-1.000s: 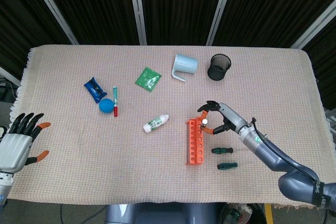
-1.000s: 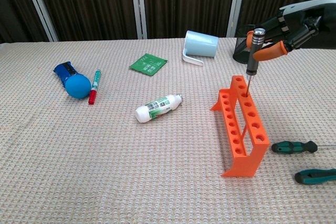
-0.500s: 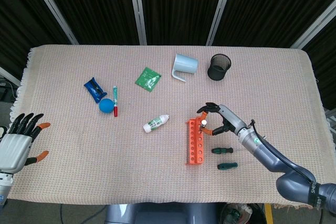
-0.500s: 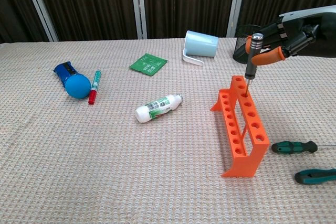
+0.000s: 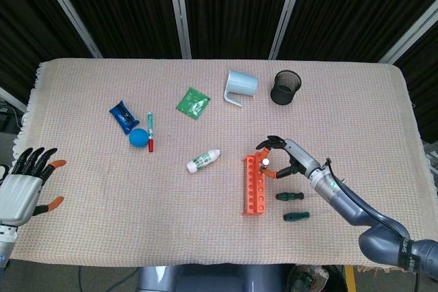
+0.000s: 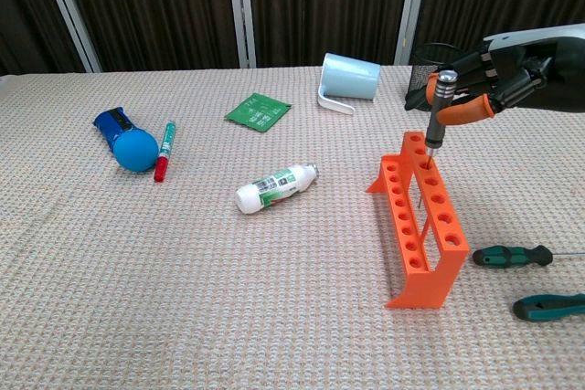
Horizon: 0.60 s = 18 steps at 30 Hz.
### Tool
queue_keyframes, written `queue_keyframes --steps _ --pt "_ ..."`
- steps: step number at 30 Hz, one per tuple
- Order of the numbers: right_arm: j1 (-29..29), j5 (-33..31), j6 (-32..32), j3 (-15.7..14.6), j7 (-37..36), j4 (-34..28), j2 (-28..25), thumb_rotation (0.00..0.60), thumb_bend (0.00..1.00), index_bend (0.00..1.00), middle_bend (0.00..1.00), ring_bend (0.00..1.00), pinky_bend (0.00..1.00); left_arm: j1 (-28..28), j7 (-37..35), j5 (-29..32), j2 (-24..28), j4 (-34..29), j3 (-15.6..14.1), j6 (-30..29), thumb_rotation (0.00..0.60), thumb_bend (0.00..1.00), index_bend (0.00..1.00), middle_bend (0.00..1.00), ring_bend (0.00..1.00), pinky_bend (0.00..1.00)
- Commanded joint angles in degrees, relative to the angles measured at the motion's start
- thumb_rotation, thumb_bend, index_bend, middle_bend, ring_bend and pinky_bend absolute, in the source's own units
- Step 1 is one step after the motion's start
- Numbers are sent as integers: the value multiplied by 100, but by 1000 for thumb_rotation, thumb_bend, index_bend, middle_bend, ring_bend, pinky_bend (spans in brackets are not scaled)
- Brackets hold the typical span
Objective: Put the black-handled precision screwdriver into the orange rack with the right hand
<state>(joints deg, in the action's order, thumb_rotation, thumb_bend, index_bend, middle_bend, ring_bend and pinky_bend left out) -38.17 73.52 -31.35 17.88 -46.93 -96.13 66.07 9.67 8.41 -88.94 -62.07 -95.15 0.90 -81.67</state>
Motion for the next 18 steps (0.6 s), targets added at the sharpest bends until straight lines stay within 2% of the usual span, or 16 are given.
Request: queue_keyframes --steps 1,18 --pt "-47 -14 -30 -60 94 116 100 600 393 628 252 0 27 -2 3 4 3 2 -4 6 600 152 244 74 30 0" --pt "-77 -209 -204 -232 369 218 279 600 394 631 253 0 25 16 4 22 -14 25 -1 44 600 152 243 74 31 0"
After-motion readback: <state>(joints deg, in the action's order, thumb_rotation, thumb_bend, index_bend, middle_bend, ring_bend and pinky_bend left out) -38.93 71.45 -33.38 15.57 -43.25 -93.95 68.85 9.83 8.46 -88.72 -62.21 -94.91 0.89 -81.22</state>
